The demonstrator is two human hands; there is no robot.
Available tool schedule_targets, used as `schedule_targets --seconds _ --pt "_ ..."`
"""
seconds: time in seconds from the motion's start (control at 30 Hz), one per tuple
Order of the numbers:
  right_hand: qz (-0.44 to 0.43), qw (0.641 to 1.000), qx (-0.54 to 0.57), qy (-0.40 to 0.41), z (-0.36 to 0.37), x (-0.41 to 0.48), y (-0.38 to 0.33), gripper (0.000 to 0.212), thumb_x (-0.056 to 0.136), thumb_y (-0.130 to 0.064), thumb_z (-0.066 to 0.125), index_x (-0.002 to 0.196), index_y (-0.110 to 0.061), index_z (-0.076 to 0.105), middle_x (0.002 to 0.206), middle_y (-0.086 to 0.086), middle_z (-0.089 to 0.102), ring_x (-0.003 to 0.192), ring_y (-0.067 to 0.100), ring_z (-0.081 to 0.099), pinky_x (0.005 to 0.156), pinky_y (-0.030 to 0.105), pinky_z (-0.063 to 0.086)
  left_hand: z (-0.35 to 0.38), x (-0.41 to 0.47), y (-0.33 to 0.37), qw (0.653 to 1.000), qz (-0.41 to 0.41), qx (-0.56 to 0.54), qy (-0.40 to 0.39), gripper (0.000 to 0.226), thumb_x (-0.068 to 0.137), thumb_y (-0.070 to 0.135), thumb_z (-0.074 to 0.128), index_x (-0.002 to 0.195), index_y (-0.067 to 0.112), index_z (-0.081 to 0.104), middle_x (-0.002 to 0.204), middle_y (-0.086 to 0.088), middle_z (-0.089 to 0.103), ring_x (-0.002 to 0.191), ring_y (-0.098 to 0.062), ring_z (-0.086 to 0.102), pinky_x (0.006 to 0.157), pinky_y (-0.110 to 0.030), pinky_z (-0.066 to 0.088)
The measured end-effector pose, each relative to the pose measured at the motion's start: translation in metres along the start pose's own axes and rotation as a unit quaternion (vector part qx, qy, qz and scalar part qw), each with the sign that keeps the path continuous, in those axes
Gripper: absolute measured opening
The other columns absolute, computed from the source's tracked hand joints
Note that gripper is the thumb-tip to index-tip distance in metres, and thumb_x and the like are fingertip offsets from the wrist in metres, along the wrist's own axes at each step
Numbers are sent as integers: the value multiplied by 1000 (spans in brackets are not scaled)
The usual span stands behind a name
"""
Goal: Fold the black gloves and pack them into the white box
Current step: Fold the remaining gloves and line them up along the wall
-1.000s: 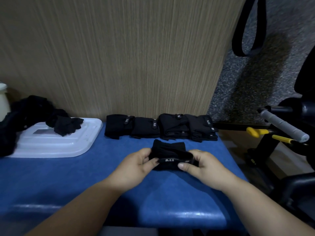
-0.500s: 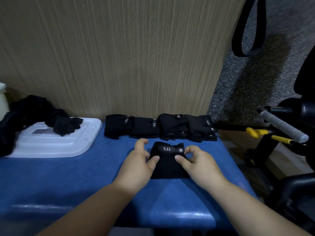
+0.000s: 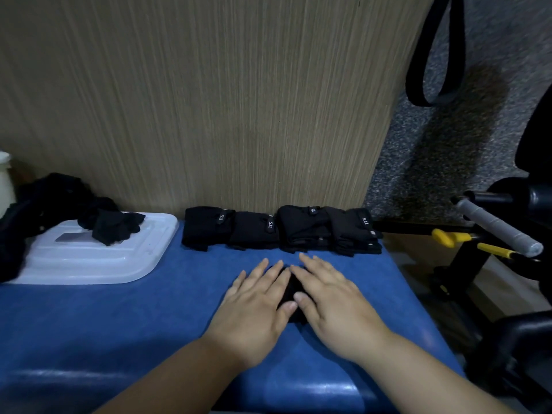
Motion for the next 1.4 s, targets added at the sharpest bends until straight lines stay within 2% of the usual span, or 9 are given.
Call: schedule_targets --seconds 0.37,0.53,0.67,0.8,0.9,1.03,1.23,1.3,1.4 --pt "37 989 -53 -132 12 -2 9 60 101 -47 18 152 -27 -6 159 -14 -10 145 4 -15 120 33 -4 5 -8 -11 995 -36 3 -90 62 101 51 17 150 30 -14 157 16 -17 143 -2 -18 119 -33 -9" --pt "61 995 -11 -75 -3 -3 8 51 102 -45 21 149 -27 27 154 -11 28 146 9 10 117 31 12 -3 -11 -27 995 -71 -7 -63 59 102 47 19 152 29 -6 160 15 0 146 -5 -11 119 -35 -6" --pt "82 996 -18 -4 -13 0 6 35 97 -48 40 120 -29 57 113 -7 59 116 16 49 97 30 37 -17 -11 -42 991 -136 -2 13 58 100 48 29 152 27 12 160 9 10 147 -13 2 119 -34 8" --pt "132 990 59 7 -15 -2 6 48 86 -54 57 127 -30 52 92 -15 60 102 11 57 78 24 41 -33 -14 -43 979 -179 -7 102 42 93 53 42 125 26 43 126 7 48 121 -19 40 99 -32 36" --pt "162 983 85 -8 -11 0 6 56 81 -57 61 128 -27 53 83 -13 64 100 10 60 77 25 45 -35 -13 -40 975 -189 -72 92 33 91 57 44 98 25 43 90 8 57 98 -18 55 82 -33 44" --pt "188 974 119 -31 -4 2 3 38 77 -59 63 98 -27 64 68 -11 58 78 12 61 57 24 40 -25 -10 -35 967 -195 -158 44 45 86 60 51 114 27 40 83 5 61 87 -16 60 71 -32 45" --pt "188 975 121 -14 1 9 -2 37 79 -58 60 104 -31 56 89 -11 62 90 14 59 66 26 41 -29 -4 -33 902 -204 -369 96 52 88 25 65 129 24 34 76 9 61 72 -4 61 62 -19 48" --pt "175 967 182 17 2 15 -4 34 81 -51 63 104 -28 54 97 -7 65 93 14 60 74 29 45 -31 -1 -33 860 -208 -448 129 48 87 16 65 125 24 36 87 3 65 79 -11 65 71 -29 55" --pt "193 875 440 61 2 26 -10 23 86 -31 68 97 -23 50 84 -2 66 71 11 61 73 36 51 -36 5 -35 809 -201 -523 177 44 88 11 65 118 29 38 100 -4 63 88 -19 66 77 -39 57"
Point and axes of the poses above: each hand's wrist, its own x-axis towards the middle knuckle, its own z-axis out of the palm, y = z × x, the point moved 5 cm from there along x, towards the middle knuckle
